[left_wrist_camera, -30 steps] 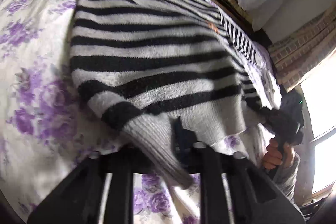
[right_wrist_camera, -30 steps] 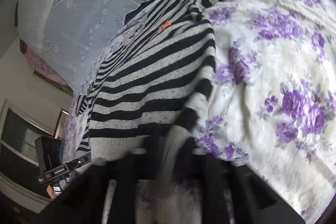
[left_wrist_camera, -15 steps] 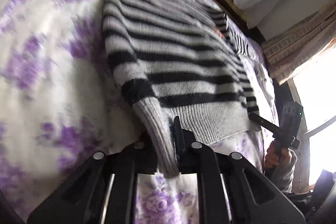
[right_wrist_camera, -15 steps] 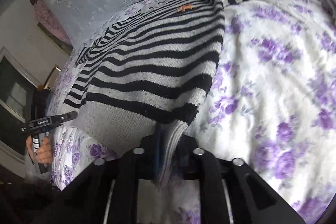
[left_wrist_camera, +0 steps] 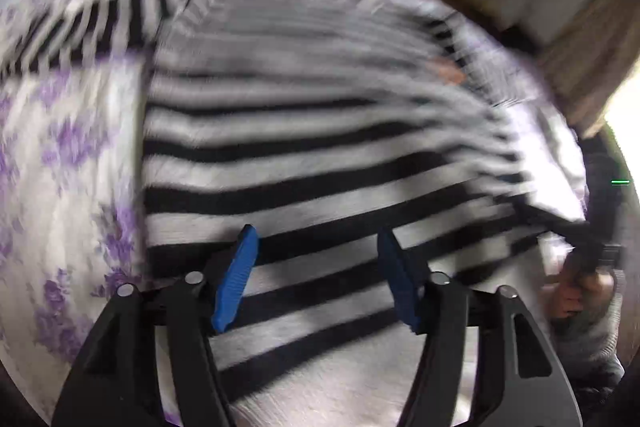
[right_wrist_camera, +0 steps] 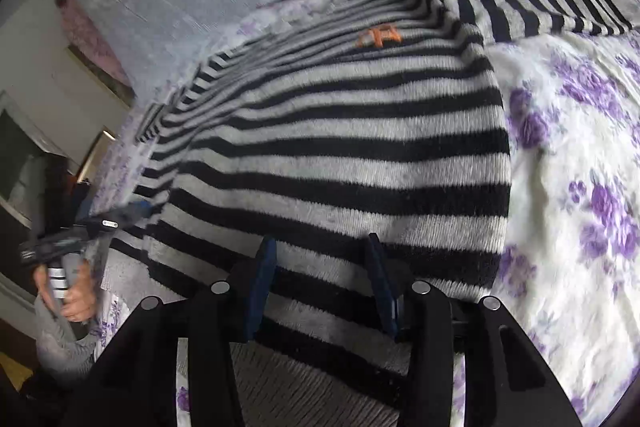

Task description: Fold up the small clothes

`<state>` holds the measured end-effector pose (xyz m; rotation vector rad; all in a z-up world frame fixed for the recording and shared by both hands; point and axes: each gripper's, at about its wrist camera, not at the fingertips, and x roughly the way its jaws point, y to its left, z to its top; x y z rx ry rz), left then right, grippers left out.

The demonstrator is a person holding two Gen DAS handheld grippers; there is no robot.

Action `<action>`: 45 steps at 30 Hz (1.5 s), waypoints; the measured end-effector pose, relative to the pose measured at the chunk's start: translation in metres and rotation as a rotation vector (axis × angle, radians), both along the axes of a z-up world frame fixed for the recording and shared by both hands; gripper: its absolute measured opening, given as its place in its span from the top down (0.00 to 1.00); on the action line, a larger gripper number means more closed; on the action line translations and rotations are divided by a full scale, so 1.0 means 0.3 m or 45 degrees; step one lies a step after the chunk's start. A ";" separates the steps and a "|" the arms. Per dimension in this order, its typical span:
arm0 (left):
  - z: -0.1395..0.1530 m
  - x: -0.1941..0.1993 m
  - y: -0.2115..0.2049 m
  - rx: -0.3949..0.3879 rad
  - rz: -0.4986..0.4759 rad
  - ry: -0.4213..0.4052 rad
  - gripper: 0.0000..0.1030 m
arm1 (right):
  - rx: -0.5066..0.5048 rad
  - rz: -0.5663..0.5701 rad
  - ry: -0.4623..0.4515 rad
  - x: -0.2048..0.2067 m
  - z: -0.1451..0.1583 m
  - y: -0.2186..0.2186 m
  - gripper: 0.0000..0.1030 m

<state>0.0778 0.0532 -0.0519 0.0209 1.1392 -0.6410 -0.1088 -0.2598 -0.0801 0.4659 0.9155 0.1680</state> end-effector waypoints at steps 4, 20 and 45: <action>0.065 0.079 0.111 -0.140 0.137 -0.012 0.45 | 0.010 -0.240 -0.122 -0.004 0.096 -0.221 0.44; 0.036 0.313 0.227 -0.148 0.439 -0.144 0.44 | 0.100 -1.168 -0.186 0.327 -0.043 -1.058 0.74; -0.008 0.605 0.699 -0.545 0.939 0.100 0.37 | -0.254 -0.349 -0.485 0.380 0.201 -0.169 0.27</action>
